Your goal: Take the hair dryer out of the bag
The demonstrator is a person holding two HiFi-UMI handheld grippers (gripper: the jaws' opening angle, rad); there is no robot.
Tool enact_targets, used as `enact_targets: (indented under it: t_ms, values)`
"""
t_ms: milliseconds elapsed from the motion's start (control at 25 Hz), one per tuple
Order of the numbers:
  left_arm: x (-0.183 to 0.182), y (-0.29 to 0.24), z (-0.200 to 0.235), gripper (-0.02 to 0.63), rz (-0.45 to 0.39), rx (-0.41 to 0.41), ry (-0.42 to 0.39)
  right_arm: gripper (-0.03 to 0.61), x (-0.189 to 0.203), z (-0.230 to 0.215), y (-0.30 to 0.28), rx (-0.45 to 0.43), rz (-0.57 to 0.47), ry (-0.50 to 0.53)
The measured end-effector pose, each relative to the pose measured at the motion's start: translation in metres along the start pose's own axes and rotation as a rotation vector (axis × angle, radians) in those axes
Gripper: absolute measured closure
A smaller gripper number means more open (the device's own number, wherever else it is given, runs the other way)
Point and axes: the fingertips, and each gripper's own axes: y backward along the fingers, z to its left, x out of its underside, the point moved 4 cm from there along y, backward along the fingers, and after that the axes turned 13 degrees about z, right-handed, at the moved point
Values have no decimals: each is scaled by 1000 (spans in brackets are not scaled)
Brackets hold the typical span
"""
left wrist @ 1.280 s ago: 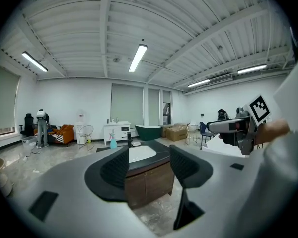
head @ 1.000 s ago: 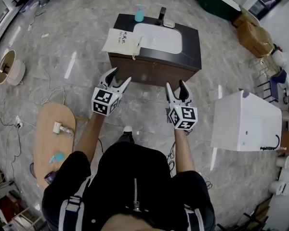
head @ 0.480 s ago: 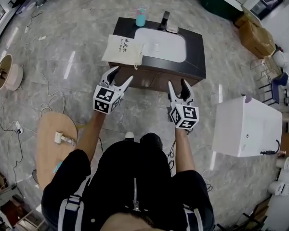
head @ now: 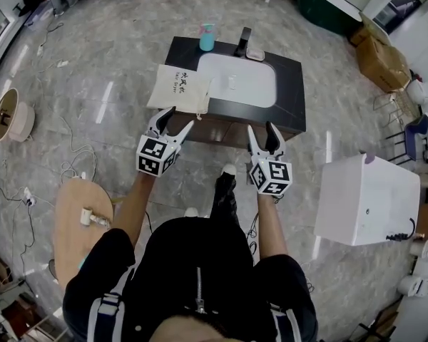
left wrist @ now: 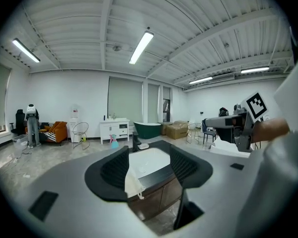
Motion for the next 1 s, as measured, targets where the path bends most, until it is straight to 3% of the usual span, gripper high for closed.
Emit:
enact_targets:
  t_ms: [400,1000]
  values:
    - [-33,-73,26,351,5,-80,39,331,-40,-53,-82,-89,10,59]
    - [-91,-168,62,351,9,-281,107,333,-118,-119,-217,-330,16,157]
